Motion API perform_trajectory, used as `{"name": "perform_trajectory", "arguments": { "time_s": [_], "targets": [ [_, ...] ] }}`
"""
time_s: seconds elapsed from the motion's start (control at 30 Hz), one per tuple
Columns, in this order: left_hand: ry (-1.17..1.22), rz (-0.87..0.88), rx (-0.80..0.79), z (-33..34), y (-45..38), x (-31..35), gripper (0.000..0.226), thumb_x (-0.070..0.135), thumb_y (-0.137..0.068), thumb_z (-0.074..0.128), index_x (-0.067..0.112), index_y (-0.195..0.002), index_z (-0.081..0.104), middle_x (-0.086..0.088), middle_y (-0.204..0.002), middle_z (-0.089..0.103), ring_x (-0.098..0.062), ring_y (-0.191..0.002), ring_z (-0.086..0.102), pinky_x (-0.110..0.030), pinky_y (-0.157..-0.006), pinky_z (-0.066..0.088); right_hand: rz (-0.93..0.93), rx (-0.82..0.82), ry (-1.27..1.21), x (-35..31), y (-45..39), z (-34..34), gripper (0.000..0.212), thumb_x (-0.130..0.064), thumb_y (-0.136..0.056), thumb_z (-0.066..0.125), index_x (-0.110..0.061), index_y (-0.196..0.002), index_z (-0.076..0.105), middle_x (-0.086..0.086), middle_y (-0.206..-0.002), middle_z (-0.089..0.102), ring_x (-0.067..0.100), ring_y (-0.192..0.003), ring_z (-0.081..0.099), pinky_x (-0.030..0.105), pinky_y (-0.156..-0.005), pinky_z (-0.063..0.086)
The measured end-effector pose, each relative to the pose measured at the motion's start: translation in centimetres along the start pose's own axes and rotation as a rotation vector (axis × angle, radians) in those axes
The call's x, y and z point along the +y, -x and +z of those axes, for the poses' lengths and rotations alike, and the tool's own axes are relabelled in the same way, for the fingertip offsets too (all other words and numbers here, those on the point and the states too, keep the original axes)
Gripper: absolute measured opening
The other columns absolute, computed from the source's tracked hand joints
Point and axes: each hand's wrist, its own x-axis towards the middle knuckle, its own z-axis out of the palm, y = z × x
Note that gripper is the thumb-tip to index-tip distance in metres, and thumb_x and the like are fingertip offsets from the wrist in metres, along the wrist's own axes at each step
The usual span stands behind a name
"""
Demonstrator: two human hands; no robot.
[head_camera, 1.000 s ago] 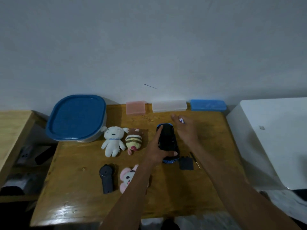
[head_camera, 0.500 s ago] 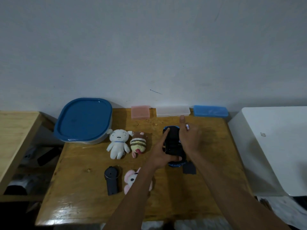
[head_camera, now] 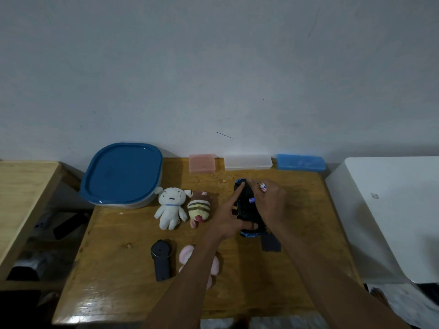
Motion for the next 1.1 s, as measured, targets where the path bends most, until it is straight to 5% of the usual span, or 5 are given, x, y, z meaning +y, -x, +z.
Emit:
{"name": "perform_trajectory", "arguments": {
  "time_s": [0.2, 0.37, 0.53, 0.63, 1.1],
  "targets": [
    [0.001, 0.002, 0.013, -0.1, 0.0, 0.0, 0.112, 0.009, -0.073, 0.088, 0.043, -0.157, 0.022, 0.002, -0.152, 0.045, -0.018, -0.119, 0.054, -0.012, -0.079, 0.051, -0.146, -0.080, -0.001, 0.9, -0.1, 0.2, 0.029, -0.048, -0.092, 0.062, -0.022, -0.082, 0.053, -0.004, -0.074, 0.053, 0.013, -0.063, 0.052, 0.024, -0.054, 0.044],
    [0.001, 0.014, -0.005, -0.1, 0.0, 0.1, 0.111, 0.008, -0.073, 0.088, 0.044, -0.155, 0.022, 0.003, -0.151, 0.045, -0.015, -0.119, 0.052, -0.010, -0.077, 0.052, -0.128, -0.031, 0.058, 0.9, -0.2, -0.2, 0.041, -0.050, -0.093, 0.057, -0.010, -0.096, 0.066, -0.002, -0.084, 0.055, 0.016, -0.071, 0.053, 0.020, -0.058, 0.035],
    [-0.019, 0.022, -0.016, -0.3, -0.1, 0.2, 0.112, 0.006, -0.072, 0.087, 0.045, -0.156, 0.023, 0.007, -0.145, 0.048, -0.010, -0.113, 0.055, -0.009, -0.077, 0.052, -0.092, 0.007, 0.066, 0.2, 0.2, -0.6, 0.056, -0.066, -0.091, 0.041, -0.016, -0.089, 0.065, -0.006, -0.077, 0.056, 0.014, -0.066, 0.057, 0.022, -0.055, 0.040],
    [-0.023, 0.011, -0.019, -0.4, 0.0, 0.3, 0.113, 0.007, -0.072, 0.088, 0.044, -0.155, 0.023, 0.010, -0.143, 0.047, -0.013, -0.120, 0.052, -0.009, -0.081, 0.049, -0.110, 0.009, 0.092, 0.0, 0.3, -0.6, 0.059, -0.070, -0.090, 0.039, -0.016, -0.083, 0.063, -0.006, -0.071, 0.054, 0.012, -0.061, 0.052, 0.018, -0.052, 0.030],
    [0.009, 0.036, 0.004, -0.8, -0.6, -0.2, 0.115, 0.008, -0.070, 0.090, 0.039, -0.158, 0.022, 0.004, -0.149, 0.046, -0.008, -0.114, 0.055, -0.006, -0.079, 0.050, -0.107, -0.010, 0.042, -0.8, 0.1, -1.7, 0.047, -0.063, -0.098, 0.029, -0.024, -0.079, 0.046, -0.005, -0.073, 0.049, 0.010, -0.061, 0.048, 0.022, -0.055, 0.032]
  ]
}}
